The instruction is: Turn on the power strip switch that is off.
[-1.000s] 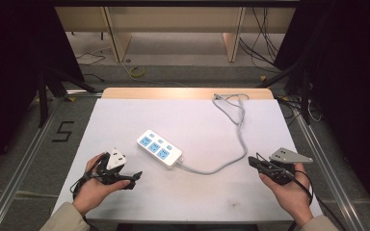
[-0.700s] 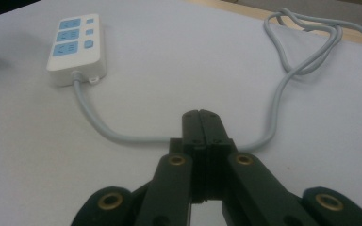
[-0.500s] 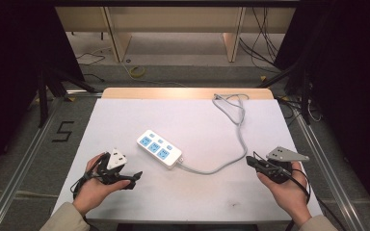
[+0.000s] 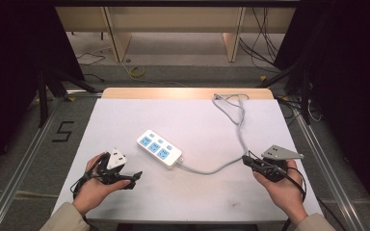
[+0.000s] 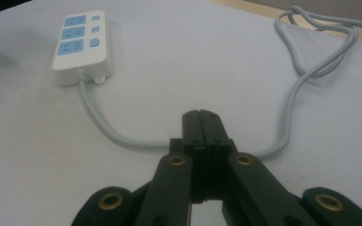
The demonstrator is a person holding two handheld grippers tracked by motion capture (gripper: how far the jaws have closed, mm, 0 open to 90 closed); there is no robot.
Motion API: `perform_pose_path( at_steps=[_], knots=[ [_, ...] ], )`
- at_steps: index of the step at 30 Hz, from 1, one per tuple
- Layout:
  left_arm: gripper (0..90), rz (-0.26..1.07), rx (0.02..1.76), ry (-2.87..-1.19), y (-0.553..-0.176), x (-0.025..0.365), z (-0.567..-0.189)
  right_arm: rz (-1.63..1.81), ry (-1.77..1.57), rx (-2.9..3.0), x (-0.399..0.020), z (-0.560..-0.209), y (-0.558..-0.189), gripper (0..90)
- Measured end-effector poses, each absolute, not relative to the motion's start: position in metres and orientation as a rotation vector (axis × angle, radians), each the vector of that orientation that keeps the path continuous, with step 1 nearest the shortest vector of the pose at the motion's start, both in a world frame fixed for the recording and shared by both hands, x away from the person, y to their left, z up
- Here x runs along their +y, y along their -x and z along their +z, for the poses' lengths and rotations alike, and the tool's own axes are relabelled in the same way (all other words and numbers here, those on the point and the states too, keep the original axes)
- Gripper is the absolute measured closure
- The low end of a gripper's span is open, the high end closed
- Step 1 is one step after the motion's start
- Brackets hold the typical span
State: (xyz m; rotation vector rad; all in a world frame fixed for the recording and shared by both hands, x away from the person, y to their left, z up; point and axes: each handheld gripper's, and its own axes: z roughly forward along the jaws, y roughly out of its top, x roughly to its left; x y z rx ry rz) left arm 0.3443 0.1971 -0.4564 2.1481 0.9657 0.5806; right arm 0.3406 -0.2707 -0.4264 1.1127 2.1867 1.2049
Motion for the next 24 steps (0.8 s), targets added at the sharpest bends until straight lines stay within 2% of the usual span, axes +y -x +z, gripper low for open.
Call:
perform_pose_path(
  at_steps=[24],
  knots=[
    [17.3, 0.56, 0.967, -2.147, -0.345, 0.193, -0.457, 1.223, -1.076, 2.24, -0.24, -0.424, -0.358, 90.0]
  ],
)
